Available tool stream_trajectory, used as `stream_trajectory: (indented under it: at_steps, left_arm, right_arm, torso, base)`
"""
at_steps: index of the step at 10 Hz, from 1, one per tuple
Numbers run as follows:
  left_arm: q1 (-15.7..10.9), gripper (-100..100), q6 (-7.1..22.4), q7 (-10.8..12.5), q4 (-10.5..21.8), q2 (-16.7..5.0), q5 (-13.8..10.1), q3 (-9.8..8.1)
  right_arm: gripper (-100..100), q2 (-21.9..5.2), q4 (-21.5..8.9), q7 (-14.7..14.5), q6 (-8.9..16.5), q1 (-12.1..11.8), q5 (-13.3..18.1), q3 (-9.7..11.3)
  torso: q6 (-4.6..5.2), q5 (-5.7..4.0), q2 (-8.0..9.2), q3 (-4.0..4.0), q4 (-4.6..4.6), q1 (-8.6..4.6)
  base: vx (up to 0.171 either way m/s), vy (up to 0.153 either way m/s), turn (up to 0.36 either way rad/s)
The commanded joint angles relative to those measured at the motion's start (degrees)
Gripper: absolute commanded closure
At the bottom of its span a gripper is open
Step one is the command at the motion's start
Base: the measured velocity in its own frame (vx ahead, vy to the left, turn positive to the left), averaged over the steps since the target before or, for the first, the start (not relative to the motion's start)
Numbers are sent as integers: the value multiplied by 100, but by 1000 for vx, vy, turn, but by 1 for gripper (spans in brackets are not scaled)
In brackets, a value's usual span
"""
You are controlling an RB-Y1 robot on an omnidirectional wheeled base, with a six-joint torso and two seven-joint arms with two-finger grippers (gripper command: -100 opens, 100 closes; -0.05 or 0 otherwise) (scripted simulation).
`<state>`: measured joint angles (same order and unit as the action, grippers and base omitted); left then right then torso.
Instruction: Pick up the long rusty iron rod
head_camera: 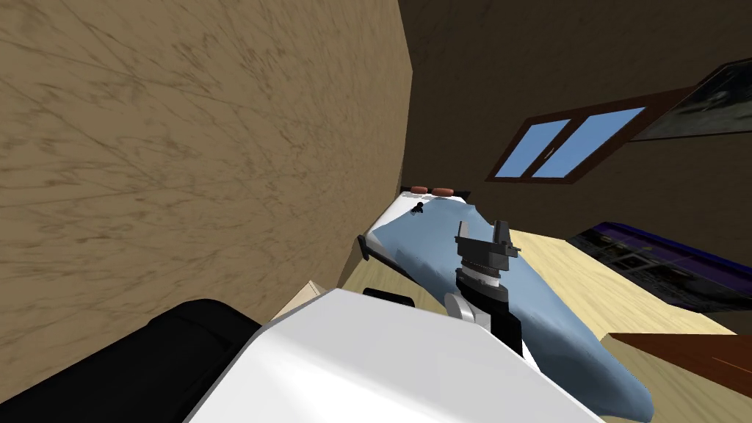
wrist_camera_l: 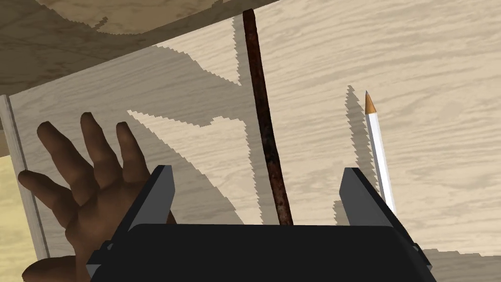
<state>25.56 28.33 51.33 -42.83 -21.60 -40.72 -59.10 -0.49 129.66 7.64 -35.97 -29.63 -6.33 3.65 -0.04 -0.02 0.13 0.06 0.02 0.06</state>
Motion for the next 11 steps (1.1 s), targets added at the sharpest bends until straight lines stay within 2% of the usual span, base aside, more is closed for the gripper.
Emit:
stream_trajectory:
  at_steps: [1, 3, 4, 8, 10, 11]
  left_arm:
    - [-20, -100, 73, 44, 229, -44, -103, -72]
    - [-65, -100, 342, 286, 601, -111, -208, -302]
    - [-65, -100, 342, 286, 601, -111, -208, -302]
    - [-148, -100, 743, 638, 1142, -189, -325, -619]
    - [-175, -100, 856, 735, 1293, -199, -346, -702]
    - [-142, -100, 839, 709, 1201, -177, -343, -680]
  right_arm:
    - [0, 0, 0, 0, 0, 0, 0, 0]
    - [0, 0, 0, 0, 0, 0, 0, 0]
    - [0, 0, 0, 0, 0, 0, 0, 0]
    - [0, 0, 0, 0, 0, 0, 0, 0]
    - [0, 0, 0, 0, 0, 0, 0, 0]
    - [0, 0, 0, 0, 0, 0, 0, 0]
  torso:
    - [0, 0, 0, 0, 0, 0]
    - [0, 0, 2, 1, 1, -2]
    - [-1, 1, 5, 3, 1, 2]
    - [-2, 2, 11, 6, 2, 5]
    - [-3, 0, 14, 8, 3, -3]
    - [-3, 0, 12, 7, 3, -3]
  base:
    - [2, 46, -70]
    - [-5, 48, -117]
    - [-7, 46, -43]
    - [-23, 52, -90]
    - [-28, 41, -43]
    - [-13, 20, -8]
